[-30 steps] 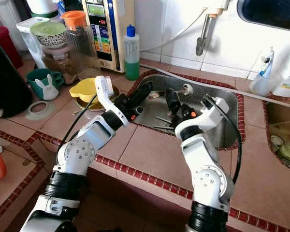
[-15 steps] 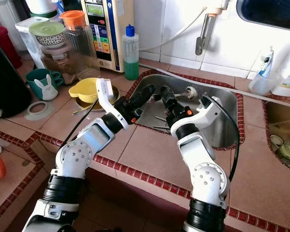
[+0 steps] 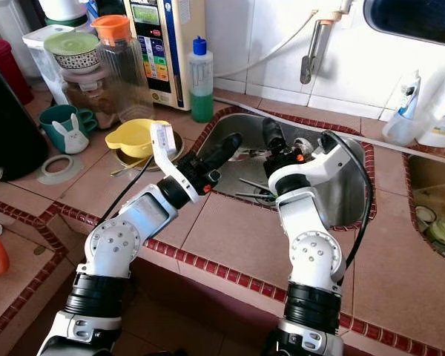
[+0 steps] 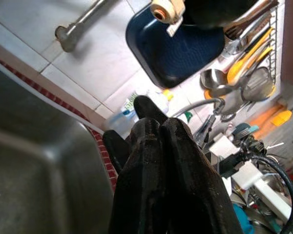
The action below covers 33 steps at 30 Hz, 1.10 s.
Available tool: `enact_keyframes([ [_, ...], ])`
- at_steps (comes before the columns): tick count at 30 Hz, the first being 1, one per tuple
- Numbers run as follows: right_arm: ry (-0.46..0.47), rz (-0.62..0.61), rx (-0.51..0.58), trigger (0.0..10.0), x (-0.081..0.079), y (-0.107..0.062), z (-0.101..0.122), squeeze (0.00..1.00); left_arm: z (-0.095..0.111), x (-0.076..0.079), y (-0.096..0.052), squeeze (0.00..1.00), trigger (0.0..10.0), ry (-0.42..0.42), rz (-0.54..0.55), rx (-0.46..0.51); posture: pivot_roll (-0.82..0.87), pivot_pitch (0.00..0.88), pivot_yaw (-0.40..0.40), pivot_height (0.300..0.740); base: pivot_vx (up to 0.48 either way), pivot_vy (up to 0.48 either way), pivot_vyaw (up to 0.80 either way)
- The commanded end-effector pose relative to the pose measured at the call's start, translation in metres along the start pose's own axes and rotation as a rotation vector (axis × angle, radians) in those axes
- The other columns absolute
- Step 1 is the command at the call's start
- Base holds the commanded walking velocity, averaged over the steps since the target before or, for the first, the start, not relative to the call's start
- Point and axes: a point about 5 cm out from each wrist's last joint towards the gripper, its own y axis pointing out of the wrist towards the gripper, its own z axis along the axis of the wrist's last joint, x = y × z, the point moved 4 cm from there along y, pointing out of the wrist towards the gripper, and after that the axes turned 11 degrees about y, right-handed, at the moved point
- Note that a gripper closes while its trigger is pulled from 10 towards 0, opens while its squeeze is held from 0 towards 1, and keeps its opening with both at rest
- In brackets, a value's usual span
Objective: Kitchen organization
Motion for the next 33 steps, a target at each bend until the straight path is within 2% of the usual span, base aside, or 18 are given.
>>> enact_keyframes([
  [1, 0.01, 0.008, 0.01, 0.0, -0.003, 0.002, -0.001, 0.0, 0.007, 0.007, 0.007, 0.0, 0.0, -0.019, 0.0, 0.056, 0.09, 0.034, 0.031, 0.74, 0.0, 0.0, 0.0],
  [5, 0.023, 0.0, 0.005, 0.0, 0.0, -0.003, -0.005, 0.0, 0.009, -0.003, 0.008, 0.0, 0.0, -0.026, 0.049, 0.066, 0.09, 0.038, 0.036, 0.74, 0.0, 0.0, 0.0],
  [10, 0.036, -0.006, -0.011, 0.0, 0.002, -0.005, -0.009, 0.0, 0.008, -0.002, 0.008, 0.0, 0.0, -0.032, 0.05, 0.062, 0.09, 0.041, 0.039, 0.74, 0.0, 0.0, 0.0],
  [19, 0.193, 0.074, -0.095, 0.0, -0.011, -0.012, -0.032, 0.0, 0.009, -0.008, 0.007, 0.0, 0.0, -0.063, 0.078, 0.07, 0.1, 0.043, 0.039, 0.74, 0.0, 0.0, 0.0],
  [27, 0.279, 0.084, -0.079, 0.0, -0.01, -0.011, -0.029, 0.0, 0.005, -0.008, 0.007, 0.0, 0.0, -0.098, 0.081, 0.062, 0.1, 0.042, 0.039, 0.74, 0.0, 0.0, 0.0],
  [33, 0.304, 0.111, -0.081, 0.0, -0.015, -0.008, -0.029, 0.0, -0.002, -0.006, 0.007, 0.0, 0.0, -0.14, 0.07, 0.041, 0.1, 0.039, 0.039, 0.74, 0.0, 0.0, 0.0],
])
